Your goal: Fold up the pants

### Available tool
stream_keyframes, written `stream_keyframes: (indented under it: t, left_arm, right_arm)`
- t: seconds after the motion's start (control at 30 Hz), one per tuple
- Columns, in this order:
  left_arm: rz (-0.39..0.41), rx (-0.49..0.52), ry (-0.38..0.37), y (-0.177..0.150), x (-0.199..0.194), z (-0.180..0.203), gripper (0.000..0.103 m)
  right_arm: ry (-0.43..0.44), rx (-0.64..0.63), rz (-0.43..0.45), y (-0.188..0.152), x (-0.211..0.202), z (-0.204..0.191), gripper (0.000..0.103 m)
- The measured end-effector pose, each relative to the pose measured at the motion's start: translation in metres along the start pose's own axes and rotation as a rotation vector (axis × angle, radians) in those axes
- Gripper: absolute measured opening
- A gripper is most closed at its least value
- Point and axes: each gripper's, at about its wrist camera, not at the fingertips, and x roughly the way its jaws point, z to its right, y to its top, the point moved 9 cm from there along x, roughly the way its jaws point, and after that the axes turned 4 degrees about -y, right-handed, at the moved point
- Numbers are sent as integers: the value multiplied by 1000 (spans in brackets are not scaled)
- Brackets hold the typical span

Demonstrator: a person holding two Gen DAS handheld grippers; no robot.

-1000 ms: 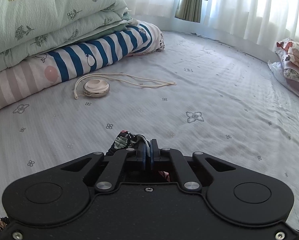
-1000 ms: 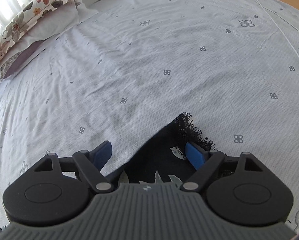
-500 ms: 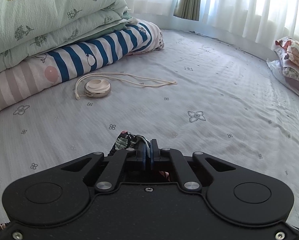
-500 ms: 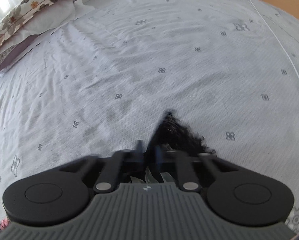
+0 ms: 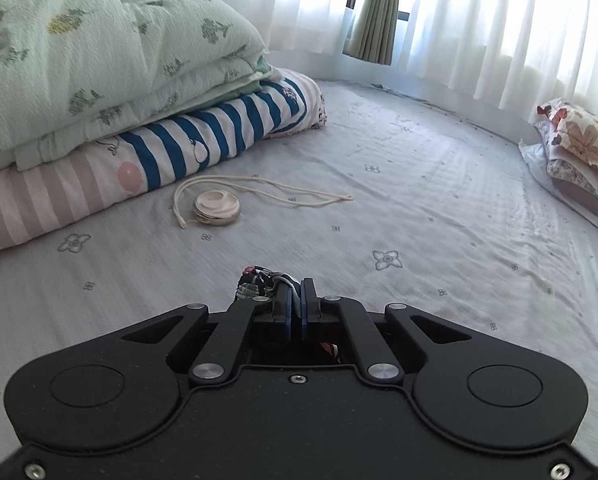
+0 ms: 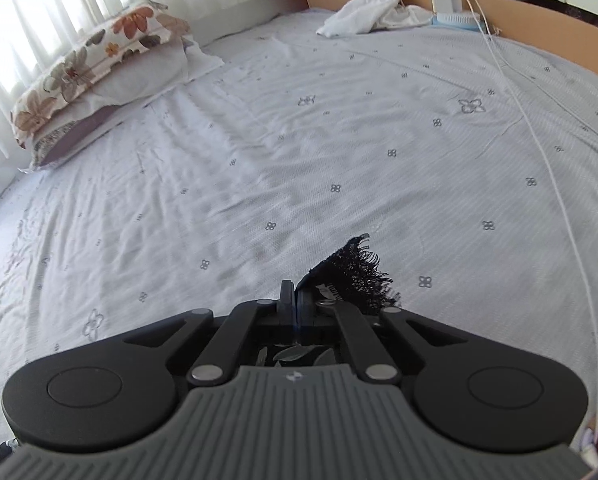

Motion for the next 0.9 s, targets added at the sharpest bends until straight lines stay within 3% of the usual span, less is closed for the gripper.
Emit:
stream_keyframes:
  t: [0.33,0.67,0.9]
  left_arm:
    - [0,-5,-17,-2,-59,-43,4]
    - [-14,5,-34,-33,-109,-88,4]
    - [-50,-4,-4,-65,-126,-130,4]
  right_arm:
    - [26,-21,29,-26,-70,44,2]
    - [71,-16,23,-80,-126,96,2]
    - [64,-16,-15,-125,-151,139,2]
